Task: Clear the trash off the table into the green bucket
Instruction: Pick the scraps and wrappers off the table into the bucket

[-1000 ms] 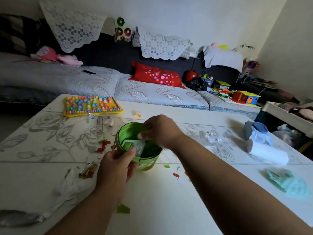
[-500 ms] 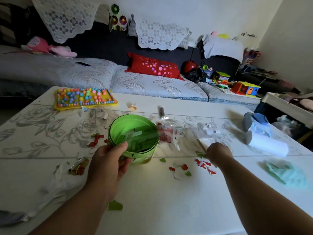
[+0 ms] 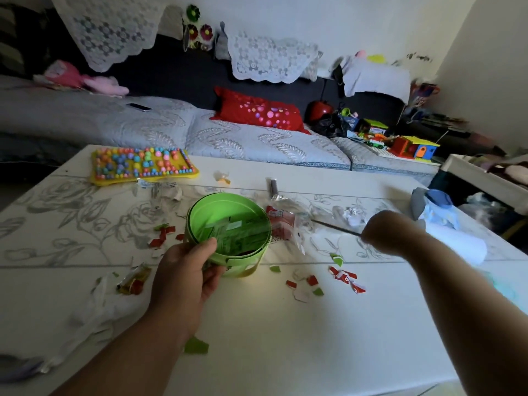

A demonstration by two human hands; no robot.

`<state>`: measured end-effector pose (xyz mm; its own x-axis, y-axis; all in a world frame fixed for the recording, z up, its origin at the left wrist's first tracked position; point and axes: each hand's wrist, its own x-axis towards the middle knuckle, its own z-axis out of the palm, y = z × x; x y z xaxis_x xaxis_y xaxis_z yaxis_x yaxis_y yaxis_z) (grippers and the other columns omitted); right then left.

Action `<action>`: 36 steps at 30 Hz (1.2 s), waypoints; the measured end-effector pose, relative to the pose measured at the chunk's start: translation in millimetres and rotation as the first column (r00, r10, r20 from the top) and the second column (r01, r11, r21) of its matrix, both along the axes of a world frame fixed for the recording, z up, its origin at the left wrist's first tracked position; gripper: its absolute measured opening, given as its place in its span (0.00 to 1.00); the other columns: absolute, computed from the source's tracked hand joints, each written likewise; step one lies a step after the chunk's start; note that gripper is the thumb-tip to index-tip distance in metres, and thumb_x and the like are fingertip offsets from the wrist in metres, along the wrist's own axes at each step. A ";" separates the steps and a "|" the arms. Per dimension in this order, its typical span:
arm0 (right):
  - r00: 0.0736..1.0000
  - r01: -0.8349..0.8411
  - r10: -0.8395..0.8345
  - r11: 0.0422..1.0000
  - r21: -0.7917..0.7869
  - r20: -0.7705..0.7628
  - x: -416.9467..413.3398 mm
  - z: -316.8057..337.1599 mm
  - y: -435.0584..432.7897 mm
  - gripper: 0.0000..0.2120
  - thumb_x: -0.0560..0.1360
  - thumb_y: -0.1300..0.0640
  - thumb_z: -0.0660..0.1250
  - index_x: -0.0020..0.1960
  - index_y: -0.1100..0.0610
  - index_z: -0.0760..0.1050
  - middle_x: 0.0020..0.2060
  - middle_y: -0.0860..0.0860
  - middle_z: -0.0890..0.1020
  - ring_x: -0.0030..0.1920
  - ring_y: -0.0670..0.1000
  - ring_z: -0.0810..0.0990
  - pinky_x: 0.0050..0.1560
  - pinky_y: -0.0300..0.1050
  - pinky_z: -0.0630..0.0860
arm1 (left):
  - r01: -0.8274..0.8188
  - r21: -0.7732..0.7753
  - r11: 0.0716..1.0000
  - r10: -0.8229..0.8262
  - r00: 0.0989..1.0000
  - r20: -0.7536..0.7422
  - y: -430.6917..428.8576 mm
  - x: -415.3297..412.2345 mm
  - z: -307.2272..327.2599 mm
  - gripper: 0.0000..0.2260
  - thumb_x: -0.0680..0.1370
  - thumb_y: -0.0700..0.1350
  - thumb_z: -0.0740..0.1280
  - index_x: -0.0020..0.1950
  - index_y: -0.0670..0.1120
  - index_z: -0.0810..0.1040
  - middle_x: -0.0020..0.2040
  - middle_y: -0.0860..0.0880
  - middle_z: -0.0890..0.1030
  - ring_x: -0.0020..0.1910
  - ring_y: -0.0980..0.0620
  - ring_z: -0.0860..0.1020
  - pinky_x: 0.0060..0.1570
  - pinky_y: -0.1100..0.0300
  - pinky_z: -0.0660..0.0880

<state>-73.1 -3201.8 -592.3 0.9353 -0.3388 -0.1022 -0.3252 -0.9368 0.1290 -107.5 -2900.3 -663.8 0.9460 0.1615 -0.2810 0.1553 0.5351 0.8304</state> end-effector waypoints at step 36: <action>0.973 0.076 -0.195 0.778 0.624 0.126 90.6 -74.9 83.4 0.22 0.77 0.43 0.60 0.57 0.61 0.76 0.39 0.54 0.76 0.37 0.46 0.79 0.37 0.35 0.73 | -0.092 -0.068 0.993 0.090 0.996 -0.027 15.4 13.7 10.1 0.03 0.75 0.44 0.69 0.48 0.47 0.78 0.42 0.48 0.81 0.38 0.51 0.79 0.23 0.67 0.74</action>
